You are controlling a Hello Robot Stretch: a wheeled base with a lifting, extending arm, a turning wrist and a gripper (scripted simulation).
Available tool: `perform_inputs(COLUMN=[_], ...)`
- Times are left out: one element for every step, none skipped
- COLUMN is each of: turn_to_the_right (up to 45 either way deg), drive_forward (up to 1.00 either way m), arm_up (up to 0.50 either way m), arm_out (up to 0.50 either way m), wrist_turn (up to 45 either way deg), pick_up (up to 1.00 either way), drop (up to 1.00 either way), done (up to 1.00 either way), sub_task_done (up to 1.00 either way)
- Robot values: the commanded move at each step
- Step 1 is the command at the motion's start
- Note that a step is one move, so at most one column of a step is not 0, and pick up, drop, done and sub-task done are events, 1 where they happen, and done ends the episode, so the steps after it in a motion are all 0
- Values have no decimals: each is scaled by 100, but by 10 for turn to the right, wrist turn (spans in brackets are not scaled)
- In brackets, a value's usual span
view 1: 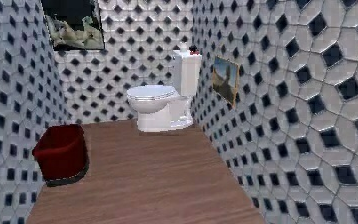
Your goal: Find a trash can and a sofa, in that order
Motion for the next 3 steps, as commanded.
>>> perform_inputs(turn_to_the_right=[-240,0,-180], drive_forward=[0,100,0], arm_up=[0,0,0], arm_out=[0,0,0], wrist_turn=[0,0,0], pick_up=[0,0,0], drop=[0,0,0], done=[0,0,0], sub_task_done=[0,0,0])
